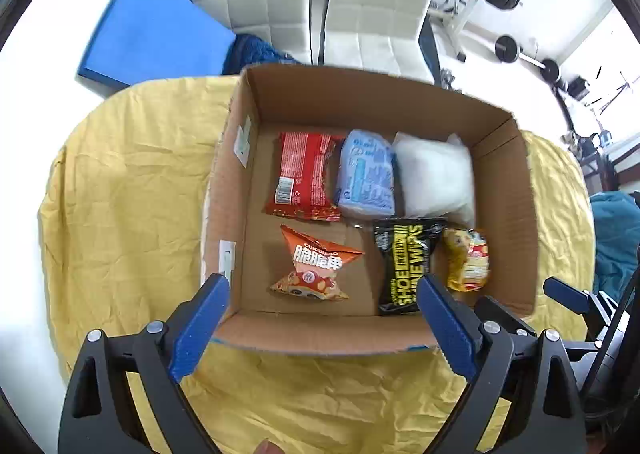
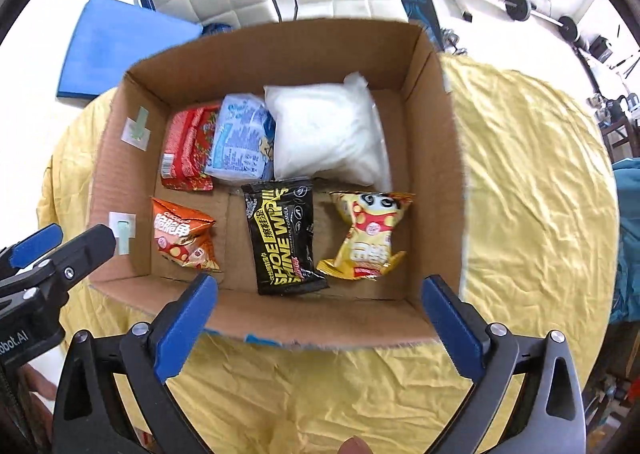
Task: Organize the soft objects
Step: 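Open both tools to release the packets in the box, then lift out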
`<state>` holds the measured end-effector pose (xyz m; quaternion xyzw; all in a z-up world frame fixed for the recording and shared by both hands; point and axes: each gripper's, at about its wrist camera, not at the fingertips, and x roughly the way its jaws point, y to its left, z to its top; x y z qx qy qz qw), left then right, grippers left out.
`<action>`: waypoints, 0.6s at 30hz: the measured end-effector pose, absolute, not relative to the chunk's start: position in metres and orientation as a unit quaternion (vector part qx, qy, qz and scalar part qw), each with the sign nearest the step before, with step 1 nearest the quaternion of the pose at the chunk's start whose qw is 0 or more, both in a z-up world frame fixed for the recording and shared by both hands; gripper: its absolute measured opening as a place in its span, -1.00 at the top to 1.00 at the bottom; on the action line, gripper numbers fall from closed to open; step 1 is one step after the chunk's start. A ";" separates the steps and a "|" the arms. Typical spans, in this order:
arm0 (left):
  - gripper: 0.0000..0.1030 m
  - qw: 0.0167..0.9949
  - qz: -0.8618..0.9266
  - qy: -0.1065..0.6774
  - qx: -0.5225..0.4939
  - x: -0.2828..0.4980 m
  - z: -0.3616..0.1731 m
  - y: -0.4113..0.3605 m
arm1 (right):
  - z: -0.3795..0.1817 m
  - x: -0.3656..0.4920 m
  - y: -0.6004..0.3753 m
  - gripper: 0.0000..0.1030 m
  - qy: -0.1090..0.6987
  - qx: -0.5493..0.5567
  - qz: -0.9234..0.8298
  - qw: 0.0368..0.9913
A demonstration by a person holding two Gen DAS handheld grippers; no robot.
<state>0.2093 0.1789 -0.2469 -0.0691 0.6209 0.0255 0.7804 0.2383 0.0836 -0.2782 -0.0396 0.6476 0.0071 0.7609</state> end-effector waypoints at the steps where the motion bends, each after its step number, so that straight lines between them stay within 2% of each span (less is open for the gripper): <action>1: -0.86 0.785 0.027 0.614 -0.072 0.204 -0.239 0.178 | -0.268 0.231 0.076 -1.00 0.645 -0.039 0.010 0.764; 5: -0.86 0.802 0.028 0.592 -0.078 0.194 -0.209 0.191 | -0.229 0.209 0.061 -1.00 0.626 -0.045 0.019 0.778; 18: -0.86 0.854 0.019 0.517 -0.064 0.118 -0.101 0.157 | -0.094 0.121 0.045 -1.00 0.554 -0.037 0.040 0.831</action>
